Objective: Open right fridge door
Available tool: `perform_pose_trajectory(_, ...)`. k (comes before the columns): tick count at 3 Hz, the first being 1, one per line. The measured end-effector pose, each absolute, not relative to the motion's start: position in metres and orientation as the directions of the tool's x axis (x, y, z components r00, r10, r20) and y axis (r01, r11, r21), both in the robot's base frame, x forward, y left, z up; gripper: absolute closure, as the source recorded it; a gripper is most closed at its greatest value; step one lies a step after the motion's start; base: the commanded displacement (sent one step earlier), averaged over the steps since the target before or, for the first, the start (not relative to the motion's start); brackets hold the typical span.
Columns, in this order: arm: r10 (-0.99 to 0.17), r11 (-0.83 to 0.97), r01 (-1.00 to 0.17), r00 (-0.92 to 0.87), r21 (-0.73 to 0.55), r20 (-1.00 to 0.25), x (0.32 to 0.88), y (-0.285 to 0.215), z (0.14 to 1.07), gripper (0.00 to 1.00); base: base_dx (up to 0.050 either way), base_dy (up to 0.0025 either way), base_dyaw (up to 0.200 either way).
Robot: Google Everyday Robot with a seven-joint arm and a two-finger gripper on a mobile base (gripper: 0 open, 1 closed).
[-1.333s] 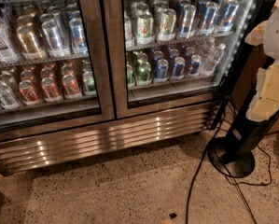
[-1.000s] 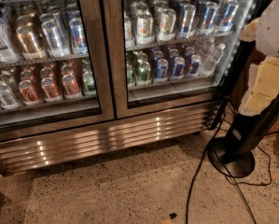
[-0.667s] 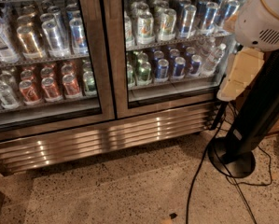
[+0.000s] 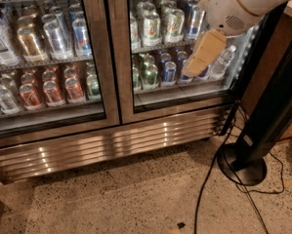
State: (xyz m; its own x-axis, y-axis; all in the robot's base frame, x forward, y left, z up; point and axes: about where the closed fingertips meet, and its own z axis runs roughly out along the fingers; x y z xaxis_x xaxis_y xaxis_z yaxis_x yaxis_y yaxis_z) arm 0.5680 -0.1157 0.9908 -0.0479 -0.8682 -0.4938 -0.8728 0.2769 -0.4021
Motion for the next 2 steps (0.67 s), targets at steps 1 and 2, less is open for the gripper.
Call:
perform_pose_trajectory(1, -0.834, 0.286, -0.860, -0.006, -0.423, -0.552, 0.586, -0.093, 1.000, 0.00, 0.000, 0.00000, 0.000)
perform_pose_trajectory(2, -0.802, 0.294, -0.849, 0.032, -0.440, -0.597, 0.602, -0.073, 1.008, 0.00, 0.000, 0.00000, 0.000)
